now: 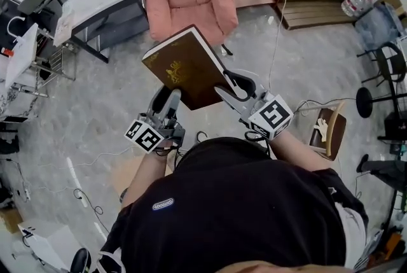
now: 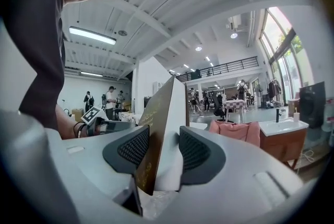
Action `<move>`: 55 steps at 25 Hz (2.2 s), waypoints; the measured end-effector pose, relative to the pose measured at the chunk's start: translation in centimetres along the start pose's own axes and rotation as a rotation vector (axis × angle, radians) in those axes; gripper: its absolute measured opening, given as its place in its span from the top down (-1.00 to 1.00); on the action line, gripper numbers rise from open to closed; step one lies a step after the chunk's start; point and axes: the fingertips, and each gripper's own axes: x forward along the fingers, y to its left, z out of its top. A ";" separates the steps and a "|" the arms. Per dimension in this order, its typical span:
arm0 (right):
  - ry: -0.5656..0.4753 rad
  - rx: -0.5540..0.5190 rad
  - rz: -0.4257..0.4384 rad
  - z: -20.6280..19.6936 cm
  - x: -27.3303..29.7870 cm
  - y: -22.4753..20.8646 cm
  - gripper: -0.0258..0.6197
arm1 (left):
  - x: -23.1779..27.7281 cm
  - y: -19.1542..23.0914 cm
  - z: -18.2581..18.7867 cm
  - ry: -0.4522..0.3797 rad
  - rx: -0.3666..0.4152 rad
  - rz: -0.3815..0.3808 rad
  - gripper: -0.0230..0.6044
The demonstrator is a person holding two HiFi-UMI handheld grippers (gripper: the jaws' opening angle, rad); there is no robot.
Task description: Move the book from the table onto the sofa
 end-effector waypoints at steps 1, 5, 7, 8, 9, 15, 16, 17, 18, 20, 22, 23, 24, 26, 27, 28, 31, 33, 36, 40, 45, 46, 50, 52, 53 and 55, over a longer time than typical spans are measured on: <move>-0.004 0.008 -0.009 0.1 1.0 -0.5 0.27 | 0.4 0.9 0.6 0.003 -0.007 -0.003 0.27; -0.005 0.023 -0.032 0.6 3.5 -2.3 0.27 | 2.0 3.2 1.8 0.017 -0.035 -0.012 0.27; -0.005 0.019 -0.042 0.9 4.5 -3.4 0.27 | 3.1 4.3 2.0 0.018 -0.060 -0.014 0.27; -0.005 0.020 -0.048 0.9 4.9 -4.1 0.27 | 3.8 4.9 2.0 0.019 -0.072 -0.016 0.27; -0.005 0.025 -0.052 0.8 5.1 -4.9 0.27 | 4.5 5.3 2.0 0.020 -0.081 -0.017 0.27; -0.005 0.086 -0.047 -0.6 6.9 -10.6 0.27 | 9.4 8.4 1.6 0.057 -0.089 0.010 0.27; -0.009 0.095 -0.039 -0.8 7.4 -11.7 0.27 | 10.3 9.1 1.7 0.064 -0.082 0.017 0.27; -0.013 0.104 -0.031 -1.1 7.9 -12.9 0.27 | 11.4 9.7 1.7 0.070 -0.076 0.025 0.27; -0.015 0.115 -0.021 -1.3 8.3 -14.2 0.28 | 12.6 10.3 1.8 0.073 -0.072 0.034 0.27; -0.015 0.152 -0.003 -1.6 9.1 -16.9 0.28 | 14.9 11.3 2.0 0.077 -0.075 0.056 0.27; -0.024 0.179 0.014 -1.5 9.8 -19.8 0.28 | 17.3 12.1 2.1 0.090 -0.076 0.071 0.27; -0.026 0.185 0.020 -1.5 10.2 -21.4 0.28 | 18.6 12.6 2.0 0.102 -0.069 0.078 0.27; -0.027 0.193 0.025 -1.5 10.6 -22.9 0.28 | 19.9 13.0 2.0 0.113 -0.056 0.084 0.27; -0.030 0.222 0.032 -1.7 11.1 -25.7 0.28 | 22.3 13.7 2.2 0.117 -0.032 0.093 0.27; -0.032 0.235 0.036 -1.7 11.3 -26.8 0.28 | 23.3 14.1 2.2 0.112 -0.028 0.094 0.27; -0.032 0.241 0.039 -1.7 11.5 -27.9 0.28 | 24.3 14.5 2.2 0.107 -0.030 0.095 0.27; -0.025 0.237 0.039 -2.0 11.9 -30.8 0.28 | 27.2 15.6 1.9 0.099 -0.063 0.104 0.28; -0.022 0.246 0.025 -2.4 11.7 -32.4 0.28 | 28.7 16.2 1.3 0.099 -0.100 0.103 0.28; -0.038 0.282 -0.009 -2.7 11.2 -34.5 0.28 | 31.1 16.6 1.2 0.122 -0.106 0.088 0.29; -0.052 0.328 -0.054 -3.1 11.1 -37.0 0.28 | 33.8 17.4 1.3 0.138 -0.154 0.065 0.29; -0.057 0.383 -0.112 -4.2 12.0 -40.6 0.28 | 37.3 20.3 0.9 0.162 -0.167 0.019 0.33; -0.053 0.393 -0.124 -4.7 12.4 -41.3 0.28 | 38.1 21.0 0.9 0.172 -0.179 0.017 0.33; -0.031 0.430 -0.177 -6.3 14.3 -44.8 0.28 | 41.7 24.0 0.9 0.220 -0.238 -0.007 0.35; -0.016 0.449 -0.204 -7.1 16.0 -46.9 0.28 | 43.5 26.4 1.0 0.237 -0.253 -0.034 0.35; -0.006 0.465 -0.217 -7.7 17.1 -47.8 0.28 | 44.4 28.0 1.2 0.243 -0.265 -0.042 0.35; 0.017 0.510 -0.233 -8.9 19.9 -49.6 0.28 | 45.9 31.1 2.0 0.271 -0.286 -0.033 0.35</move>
